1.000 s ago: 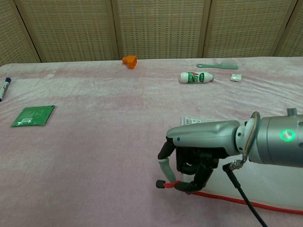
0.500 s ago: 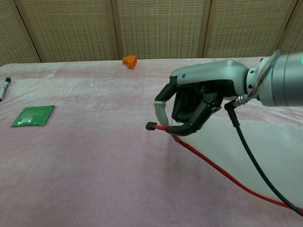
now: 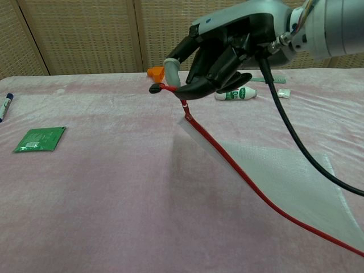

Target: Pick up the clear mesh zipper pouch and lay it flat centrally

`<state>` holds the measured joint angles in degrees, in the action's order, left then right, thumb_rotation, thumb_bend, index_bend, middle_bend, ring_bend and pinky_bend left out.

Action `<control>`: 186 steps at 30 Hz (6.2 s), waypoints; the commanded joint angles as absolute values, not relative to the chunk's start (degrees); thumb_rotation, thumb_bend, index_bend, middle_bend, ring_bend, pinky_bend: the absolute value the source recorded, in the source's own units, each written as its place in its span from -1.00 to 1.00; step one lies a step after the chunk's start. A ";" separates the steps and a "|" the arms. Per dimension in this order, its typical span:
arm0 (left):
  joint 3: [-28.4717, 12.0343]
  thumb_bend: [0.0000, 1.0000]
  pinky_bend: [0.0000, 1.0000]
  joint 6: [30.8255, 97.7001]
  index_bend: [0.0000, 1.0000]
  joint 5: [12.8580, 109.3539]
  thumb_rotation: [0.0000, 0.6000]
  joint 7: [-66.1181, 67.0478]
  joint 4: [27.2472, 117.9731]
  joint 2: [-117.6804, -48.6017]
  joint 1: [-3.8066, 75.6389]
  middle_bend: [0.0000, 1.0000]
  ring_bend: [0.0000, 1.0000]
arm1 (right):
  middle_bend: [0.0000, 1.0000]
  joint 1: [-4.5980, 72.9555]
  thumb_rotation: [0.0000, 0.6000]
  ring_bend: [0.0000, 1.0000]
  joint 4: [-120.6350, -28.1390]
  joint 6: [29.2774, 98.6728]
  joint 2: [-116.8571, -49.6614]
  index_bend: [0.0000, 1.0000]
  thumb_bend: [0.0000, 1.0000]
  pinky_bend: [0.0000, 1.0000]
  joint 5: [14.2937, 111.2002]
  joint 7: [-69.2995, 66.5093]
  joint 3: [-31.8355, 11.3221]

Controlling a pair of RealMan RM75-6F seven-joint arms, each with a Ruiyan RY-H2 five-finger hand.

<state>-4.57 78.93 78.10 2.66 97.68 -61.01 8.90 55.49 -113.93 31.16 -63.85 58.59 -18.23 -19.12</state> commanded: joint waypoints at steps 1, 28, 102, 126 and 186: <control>-4.65 -1.00 -1.00 78.90 -1.00 78.08 1.00 2.08 97.61 -60.75 8.87 -1.00 -1.00 | 1.00 56.95 1.00 0.90 -114.95 30.49 -62.56 0.81 1.00 1.00 56.46 -19.79 -21.57; -4.89 -1.00 1.00 68.36 -0.56 99.07 1.00 -30.04 79.37 -79.14 30.73 0.95 0.70 | 1.00 59.16 1.00 0.90 -115.20 35.31 -62.85 0.81 1.00 1.00 49.12 -16.77 -19.92; -8.38 0.41 1.00 60.06 0.53 86.86 1.00 -46.79 80.10 -93.53 46.16 0.97 0.71 | 1.00 59.75 1.00 0.90 -114.06 38.94 -63.13 0.81 1.00 1.00 44.14 -12.09 -19.72; -11.71 0.48 1.00 61.25 0.63 83.90 1.00 -47.77 84.44 -92.32 45.19 0.97 0.71 | 1.00 56.17 1.00 0.90 -114.62 42.05 -65.82 0.82 1.00 1.00 51.14 -9.76 -16.98; -13.71 0.54 1.00 66.41 0.66 86.15 1.00 -49.84 91.18 -86.32 43.77 0.97 0.71 | 1.00 55.47 1.00 0.90 -109.14 42.92 -68.17 0.83 1.00 1.00 45.30 -3.45 -14.08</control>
